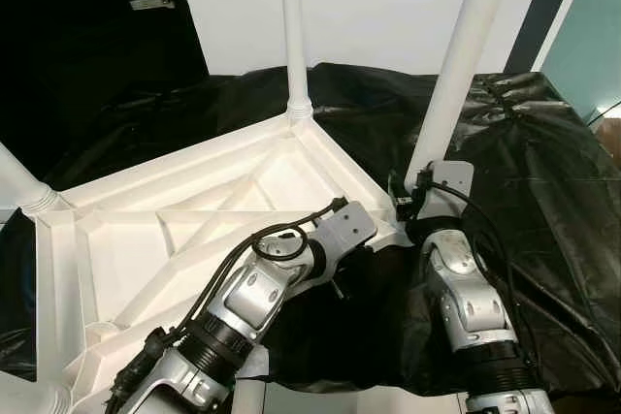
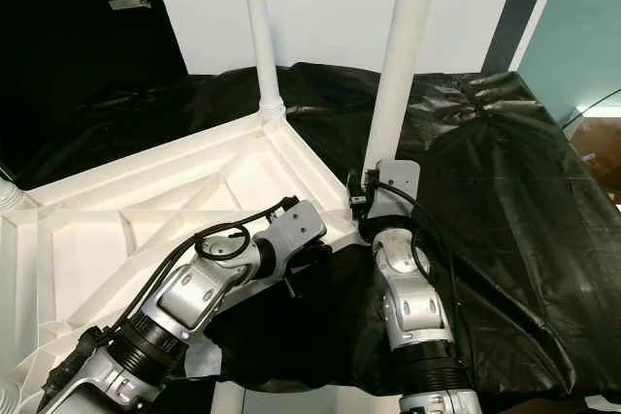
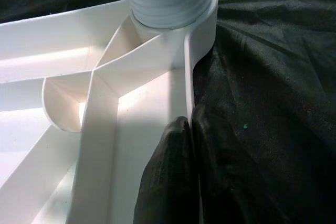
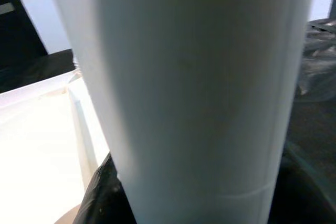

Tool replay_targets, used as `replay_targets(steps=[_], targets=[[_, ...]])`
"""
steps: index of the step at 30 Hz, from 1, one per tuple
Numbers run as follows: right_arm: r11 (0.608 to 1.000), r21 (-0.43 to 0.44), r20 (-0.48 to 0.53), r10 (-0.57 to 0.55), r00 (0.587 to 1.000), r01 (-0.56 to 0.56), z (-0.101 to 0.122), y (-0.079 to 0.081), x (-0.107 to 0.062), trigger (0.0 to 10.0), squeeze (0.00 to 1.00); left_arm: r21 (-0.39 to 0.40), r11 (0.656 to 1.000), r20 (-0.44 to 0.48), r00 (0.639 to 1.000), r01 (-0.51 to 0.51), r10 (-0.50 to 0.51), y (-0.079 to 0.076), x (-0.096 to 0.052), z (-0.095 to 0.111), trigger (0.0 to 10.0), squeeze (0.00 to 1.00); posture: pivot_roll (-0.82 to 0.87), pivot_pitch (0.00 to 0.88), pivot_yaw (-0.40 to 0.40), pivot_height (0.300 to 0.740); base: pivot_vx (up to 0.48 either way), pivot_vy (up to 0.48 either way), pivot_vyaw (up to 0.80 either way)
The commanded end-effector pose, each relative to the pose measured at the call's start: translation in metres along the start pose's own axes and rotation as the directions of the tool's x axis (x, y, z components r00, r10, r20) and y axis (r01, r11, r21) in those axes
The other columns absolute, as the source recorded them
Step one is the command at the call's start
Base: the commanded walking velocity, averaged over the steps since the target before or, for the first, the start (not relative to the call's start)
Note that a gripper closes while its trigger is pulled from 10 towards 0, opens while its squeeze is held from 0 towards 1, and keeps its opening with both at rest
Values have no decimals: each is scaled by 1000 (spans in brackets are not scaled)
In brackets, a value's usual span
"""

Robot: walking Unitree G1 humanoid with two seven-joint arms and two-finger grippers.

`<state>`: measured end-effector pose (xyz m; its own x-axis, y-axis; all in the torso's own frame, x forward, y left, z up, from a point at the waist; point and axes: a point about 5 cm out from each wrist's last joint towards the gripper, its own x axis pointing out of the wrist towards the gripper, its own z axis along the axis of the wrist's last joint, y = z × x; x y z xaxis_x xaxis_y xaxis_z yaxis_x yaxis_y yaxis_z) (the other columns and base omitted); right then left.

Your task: Building children table

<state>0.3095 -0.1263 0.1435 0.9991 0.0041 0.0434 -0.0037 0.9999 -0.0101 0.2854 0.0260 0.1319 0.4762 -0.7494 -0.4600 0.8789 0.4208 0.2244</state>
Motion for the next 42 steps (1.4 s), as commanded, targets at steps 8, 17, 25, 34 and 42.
replay_targets(steps=[8,17,25,34,42], targets=[[999,13,-54,31,998,-30,-10,8,-10,10000,71,-1,999,4,999,-51,51,8,-4,0,10000,0,-76,0,24,740,0,0,0],[989,2,23,146,989,-146,3,-12,-14,10000,1000,2,999,-4,999,-53,53,9,-7,-3,10000,0,-72,0,26,740,0,0,0],[919,-56,16,392,920,-391,5,-50,-27,10000,0,10,999,-5,999,-47,47,10,-7,-4,10000,0,-78,0,36,740,0,0,0],[787,-125,-74,600,797,-604,9,-68,-9,10000,0,20,999,3,999,-39,39,9,-4,0,10000,0,-77,0,38,740,0,0,0],[712,-190,-102,671,735,-676,15,-54,16,10000,0,31,999,8,1000,-31,31,8,-3,3,10000,0,-64,0,37,740,0,0,0]])
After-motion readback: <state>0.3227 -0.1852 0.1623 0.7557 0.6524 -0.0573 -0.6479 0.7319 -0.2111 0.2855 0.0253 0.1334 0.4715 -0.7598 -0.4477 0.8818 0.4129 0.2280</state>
